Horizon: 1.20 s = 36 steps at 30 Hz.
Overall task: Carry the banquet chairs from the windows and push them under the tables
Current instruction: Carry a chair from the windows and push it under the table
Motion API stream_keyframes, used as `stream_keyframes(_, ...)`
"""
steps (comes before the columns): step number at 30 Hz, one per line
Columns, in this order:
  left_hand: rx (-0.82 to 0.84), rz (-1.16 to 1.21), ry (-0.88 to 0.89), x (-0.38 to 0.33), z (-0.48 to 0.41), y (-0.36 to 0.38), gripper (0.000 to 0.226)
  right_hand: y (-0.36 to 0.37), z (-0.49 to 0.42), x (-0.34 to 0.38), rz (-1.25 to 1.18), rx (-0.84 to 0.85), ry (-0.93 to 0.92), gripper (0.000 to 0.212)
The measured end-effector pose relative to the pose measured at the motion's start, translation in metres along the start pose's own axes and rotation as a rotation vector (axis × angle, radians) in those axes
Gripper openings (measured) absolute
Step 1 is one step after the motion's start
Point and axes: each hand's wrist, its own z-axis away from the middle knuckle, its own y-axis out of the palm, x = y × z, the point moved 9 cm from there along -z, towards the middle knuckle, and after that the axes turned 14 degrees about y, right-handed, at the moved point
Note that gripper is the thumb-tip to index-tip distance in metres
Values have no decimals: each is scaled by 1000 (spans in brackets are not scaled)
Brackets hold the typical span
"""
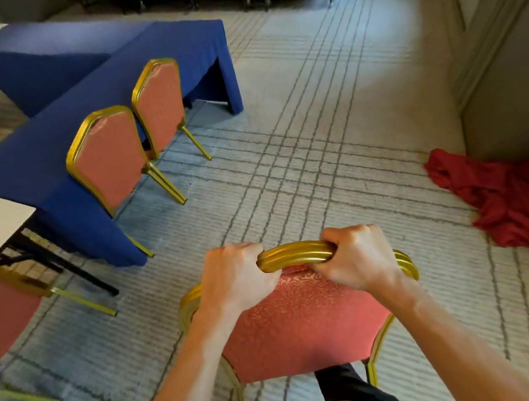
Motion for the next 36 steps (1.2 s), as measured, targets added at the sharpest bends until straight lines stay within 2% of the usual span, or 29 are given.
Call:
stream_keyframes(7, 43, -10, 1, 84, -150, 62, 45, 44, -178, -27, -22, 84, 24, 42)
stream_keyframes(14, 55, -61, -78, 150, -246, 86, 40, 57, -307, -22, -63, 51, -87, 48)
stream_keyframes(20, 62, -53, -141, 228, -315, 124, 40, 100, -418, -10, -57, 77, -144, 43)
stream_keyframes(29, 58, 17, -125, 377, -465, 185, 40, 169, -620, 8, 70, 208, -49, 40)
stream_keyframes(36, 63, 17, -22, 454, -590, 200, 38, 181, -753, 13, 78, 171, 35, 43)
